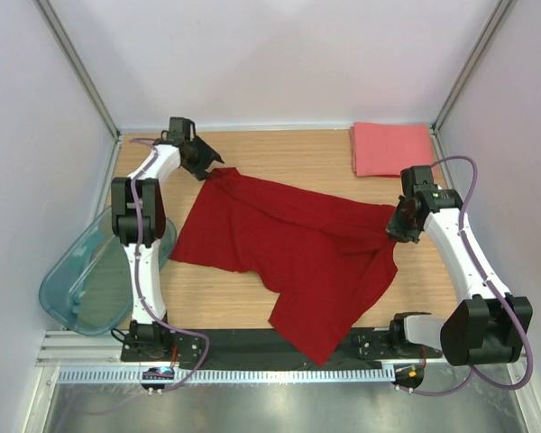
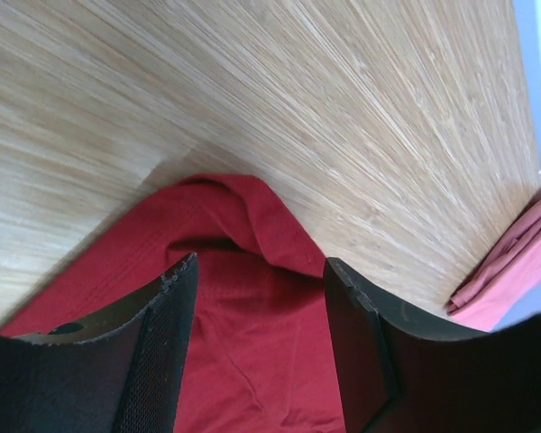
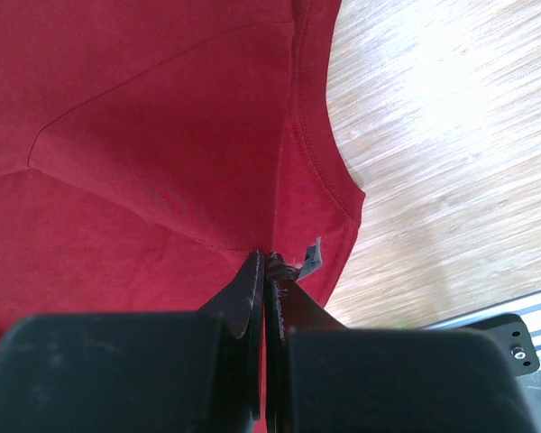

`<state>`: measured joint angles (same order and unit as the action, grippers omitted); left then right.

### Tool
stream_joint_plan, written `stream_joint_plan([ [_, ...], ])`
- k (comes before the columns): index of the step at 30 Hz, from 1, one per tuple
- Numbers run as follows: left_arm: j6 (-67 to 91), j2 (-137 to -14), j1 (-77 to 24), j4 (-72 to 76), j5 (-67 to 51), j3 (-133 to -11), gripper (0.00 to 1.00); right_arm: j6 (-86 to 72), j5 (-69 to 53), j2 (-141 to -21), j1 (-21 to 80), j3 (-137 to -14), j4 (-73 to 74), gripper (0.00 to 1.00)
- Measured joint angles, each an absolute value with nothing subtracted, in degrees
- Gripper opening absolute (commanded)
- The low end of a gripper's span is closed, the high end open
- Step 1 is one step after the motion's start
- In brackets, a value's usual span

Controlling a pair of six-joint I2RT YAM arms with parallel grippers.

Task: Fold and stack the t-shirts
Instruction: Fold the tshirt

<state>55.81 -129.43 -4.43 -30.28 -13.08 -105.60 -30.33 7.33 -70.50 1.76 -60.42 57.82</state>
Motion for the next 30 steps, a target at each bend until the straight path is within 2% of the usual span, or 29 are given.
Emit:
stream_joint_plan([
  [22, 56.6, -134.2, -4.4, -20.6, -13.8, -105.5, 0.53, -29.4, 6.6, -70.0, 1.8, -60.4, 57.9, 0.01],
  [30, 56.3, -130.5, -4.6, -16.3, -14.0, -98.3, 0.54, -29.2, 5.9, -70.0, 1.8, -60.4, 57.8, 0.01],
])
